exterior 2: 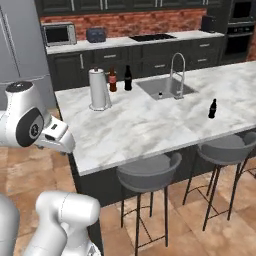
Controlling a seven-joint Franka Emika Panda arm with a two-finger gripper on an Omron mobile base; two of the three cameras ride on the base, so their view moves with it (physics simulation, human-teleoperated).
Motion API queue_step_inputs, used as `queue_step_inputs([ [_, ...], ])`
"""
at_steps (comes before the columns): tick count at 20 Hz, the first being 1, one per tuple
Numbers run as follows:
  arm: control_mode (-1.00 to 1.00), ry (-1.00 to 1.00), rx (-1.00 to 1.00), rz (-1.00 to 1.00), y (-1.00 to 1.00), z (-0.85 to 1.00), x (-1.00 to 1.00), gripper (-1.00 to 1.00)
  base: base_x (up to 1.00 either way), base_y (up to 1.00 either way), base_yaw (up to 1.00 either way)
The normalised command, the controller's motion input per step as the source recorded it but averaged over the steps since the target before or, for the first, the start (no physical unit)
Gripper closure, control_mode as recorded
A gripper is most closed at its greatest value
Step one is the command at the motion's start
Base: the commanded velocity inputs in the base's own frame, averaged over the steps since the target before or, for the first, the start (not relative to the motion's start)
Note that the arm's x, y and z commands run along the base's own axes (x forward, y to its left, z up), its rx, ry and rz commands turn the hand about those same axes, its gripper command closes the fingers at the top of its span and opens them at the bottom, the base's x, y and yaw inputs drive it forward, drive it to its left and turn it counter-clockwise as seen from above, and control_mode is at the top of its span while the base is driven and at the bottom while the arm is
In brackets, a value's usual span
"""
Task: Place the large bottle from the dining counter next to the other large bottle outside the sink, and place the small bottle from the dining counter next to the other small bottle inside the sink.
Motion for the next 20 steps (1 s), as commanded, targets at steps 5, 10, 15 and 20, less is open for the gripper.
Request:
queue_step_inputs([
  [5, 1.00, 0.00, 0.00, 0.00, 0.00, 0.00, 0.00, -1.00, 0.01, -1.00, 0.55],
  [10, 1.00, 0.00, 0.00, 0.00, 0.00, 0.00, 0.00, -1.00, 0.05, -1.00, 0.50],
  [15, 1.00, 0.00, 0.00, 0.00, 0.00, 0.00, 0.00, -1.00, 0.08, -1.00, 0.46],
  [20, 1.00, 0.00, 0.00, 0.00, 0.00, 0.00, 0.00, -1.00, 0.00, -1.00, 0.40],
])
